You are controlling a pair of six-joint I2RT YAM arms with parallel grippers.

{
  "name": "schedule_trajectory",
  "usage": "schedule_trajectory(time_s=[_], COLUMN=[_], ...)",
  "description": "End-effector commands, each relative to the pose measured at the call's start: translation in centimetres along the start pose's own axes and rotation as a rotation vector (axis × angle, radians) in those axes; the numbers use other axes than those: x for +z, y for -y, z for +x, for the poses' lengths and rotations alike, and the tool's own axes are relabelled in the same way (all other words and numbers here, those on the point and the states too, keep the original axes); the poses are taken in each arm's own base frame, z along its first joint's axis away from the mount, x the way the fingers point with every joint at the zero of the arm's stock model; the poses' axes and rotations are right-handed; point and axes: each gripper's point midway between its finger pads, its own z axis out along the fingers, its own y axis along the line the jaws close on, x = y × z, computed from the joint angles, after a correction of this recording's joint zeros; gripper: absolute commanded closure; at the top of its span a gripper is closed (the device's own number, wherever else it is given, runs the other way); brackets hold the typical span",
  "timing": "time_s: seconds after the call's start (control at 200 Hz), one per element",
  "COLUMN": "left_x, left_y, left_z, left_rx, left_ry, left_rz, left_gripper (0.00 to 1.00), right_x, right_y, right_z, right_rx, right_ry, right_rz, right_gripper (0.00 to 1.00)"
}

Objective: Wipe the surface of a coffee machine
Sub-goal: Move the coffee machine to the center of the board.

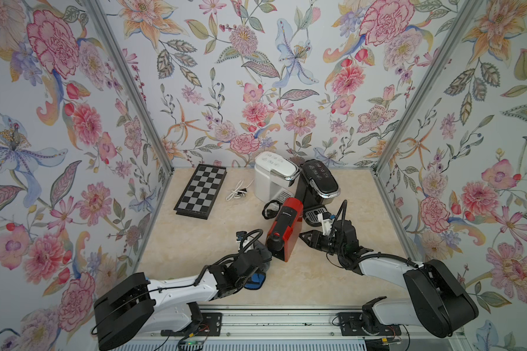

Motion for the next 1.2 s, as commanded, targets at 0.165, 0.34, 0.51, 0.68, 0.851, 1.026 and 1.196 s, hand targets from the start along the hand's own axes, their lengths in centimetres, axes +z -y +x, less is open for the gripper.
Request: schedule_trajectory(time_s=[0.165,0.34,0.51,0.68,0.851,1.026,1.196], left_x=[-4.0,-6.6,-6.6,-6.2,-7.2,-9.4,-11.2], left_y=[-0.1,0.7,2.8,4.7,4.7,2.6,1.8], left_z=[-4.9,-7.9,-8.9,-9.5,-11.3,-12.9,-13.9], left_rx=[-0.051,-0.073,-0.014,-0.021,-0.028,-0.076,-0.097], left_ry=[0.192,0.273,0.257,0.269,0.303,0.372,0.401], left_rz=[0.091,0.143,0.169,0.214,0.178,0.128,0.134], left_gripper=[1.0,1.0,1.0,1.0,1.0,1.0,1.0], right_x=[1.5,3.5,5.6,7.8,9.4,11.8,14.3], right_y=[-0.2,-0.5,-0.7,-2.2,-4.5,-5.3,-5.3], right_z=[-3.2,-2.1,-0.4,1.3,2.8,2.7,1.8], right_rx=[-0.046,-0.037,-0.012,-0.022,-0.05,-0.061,-0.072], right_ry=[0.037,-0.011,-0.068,-0.125,-0.166,-0.179,-0.187], right_rz=[0.02,-0.006,-0.042,-0.079,-0.109,-0.115,-0.103], right_gripper=[0.55,0.54,0.54,0.54,0.54,0.54,0.55])
